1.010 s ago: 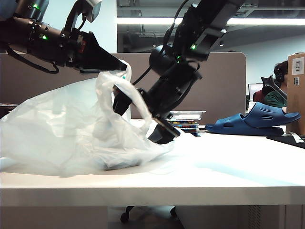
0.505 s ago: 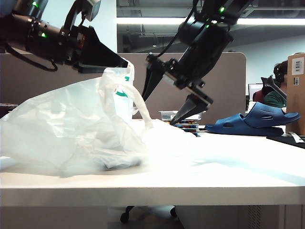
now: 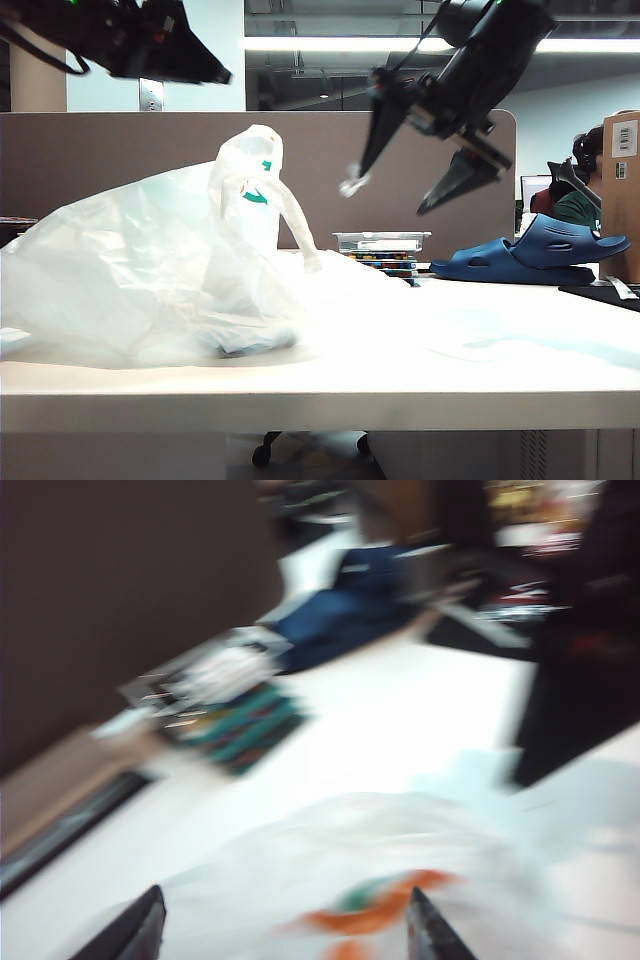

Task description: Put the power bank into the bag.

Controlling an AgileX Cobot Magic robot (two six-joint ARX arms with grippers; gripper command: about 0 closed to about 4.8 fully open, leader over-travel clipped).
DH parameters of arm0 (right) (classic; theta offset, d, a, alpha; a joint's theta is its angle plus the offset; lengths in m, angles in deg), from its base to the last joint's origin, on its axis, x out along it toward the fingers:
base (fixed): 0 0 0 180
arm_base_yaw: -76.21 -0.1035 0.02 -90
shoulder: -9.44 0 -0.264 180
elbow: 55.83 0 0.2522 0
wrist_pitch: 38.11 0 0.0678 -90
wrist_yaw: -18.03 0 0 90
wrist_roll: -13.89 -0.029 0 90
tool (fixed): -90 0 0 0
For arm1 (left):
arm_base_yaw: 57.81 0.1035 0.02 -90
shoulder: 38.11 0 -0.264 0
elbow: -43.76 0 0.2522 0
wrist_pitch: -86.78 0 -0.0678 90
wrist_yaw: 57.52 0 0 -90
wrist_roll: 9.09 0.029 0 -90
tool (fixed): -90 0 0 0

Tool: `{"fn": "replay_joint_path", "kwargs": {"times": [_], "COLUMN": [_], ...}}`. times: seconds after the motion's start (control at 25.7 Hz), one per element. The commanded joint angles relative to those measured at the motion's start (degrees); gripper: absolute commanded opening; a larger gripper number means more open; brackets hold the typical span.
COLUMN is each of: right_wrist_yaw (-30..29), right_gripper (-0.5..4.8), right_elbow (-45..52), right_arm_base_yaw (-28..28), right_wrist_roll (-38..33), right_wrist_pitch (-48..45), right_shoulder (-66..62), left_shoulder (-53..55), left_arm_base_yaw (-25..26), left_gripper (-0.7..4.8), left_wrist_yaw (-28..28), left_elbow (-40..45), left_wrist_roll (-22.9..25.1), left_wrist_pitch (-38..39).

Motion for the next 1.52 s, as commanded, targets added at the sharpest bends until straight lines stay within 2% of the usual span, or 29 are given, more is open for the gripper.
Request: {"fn": "replay_joint_path", "kwargs": {"times": [0.04, 0.16, 0.23, 0.27, 0.31, 0.39, 0.54, 0.66, 0.82, 0.89, 0.97, 1.13, 1.2, 1.52], "right_wrist_yaw": [3.9, 8.7, 11.5, 13.4, 16.7, 21.7, 25.3, 25.5, 25.4, 25.1, 24.9, 24.9, 24.9, 24.9], "right_gripper": [1.71, 0.71, 0.1, -0.08, -0.09, -0.09, -0.09, -0.09, -0.09, -0.09, -0.09, -0.09, -0.09, -0.09], "right_elbow": [-0.1, -0.1, -0.1, -0.1, -0.1, -0.1, -0.1, -0.1, -0.1, -0.1, -0.1, 0.0, 0.2, 12.3], "right_arm_base_yaw": [2.2, 3.5, 4.0, 4.4, 4.9, 5.9, 8.0, 10.8, 15.9, 19.3, 21.7, 22.9, 22.9, 22.8], "right_wrist_roll": [2.0, 4.2, 5.4, 5.6, 6.2, 6.6, 6.6, 6.6, 6.8, 7.7, 8.3, 9.4, 9.4, 8.9], "right_wrist_pitch": [1.7, 3.0, 3.3, 3.3, 3.3, 3.5, 3.4, 2.8, 2.2, 2.3, 2.3, 2.7, 3.4, 1.9], "right_shoulder": [3.8, 6.8, 8.5, 9.7, 11.4, 14.4, 18.8, 22.5, 28.1, 31.4, 34.9, 39.7, 42.1, 55.3], "left_shoulder": [-3.9, -6.6, -8.1, -9.0, -10.4, -12.7, -15.9, -18.6, -22.3, -24.5, -26.8, -30.1, -31.8, -40.9], "left_arm_base_yaw": [0.1, 0.1, 0.1, 0.1, 0.1, 0.1, 0.1, 0.3, 3.5, 6.9, 9.6, 12.3, 12.5, 12.6], "left_gripper": [3.04, 2.9, 2.33, 1.81, 0.88, -0.08, -0.06, -0.06, -0.06, -0.06, -0.06, -0.06, -0.06, -0.06], "left_wrist_yaw": [-14.9, -22.7, -25.6, -27.0, -28.8, -30.6, -33.4, -36.2, -36.0, -34.6, -32.2, -27.5, -27.2, -27.1], "left_elbow": [-0.2, -0.2, -0.2, -0.2, -0.2, -0.2, -0.2, -0.2, -0.2, -0.2, -0.2, -0.2, -0.2, -0.2], "left_wrist_roll": [-0.2, -0.2, -0.2, -0.2, -0.2, 0.0, 0.1, 0.1, 0.0, -0.2, -3.2, -8.3, -10.6, -11.6], "left_wrist_pitch": [1.0, 1.4, 1.6, 1.6, 1.6, 2.0, 2.6, 2.6, 3.6, 6.0, 8.4, 10.5, 11.1, 17.7]}}
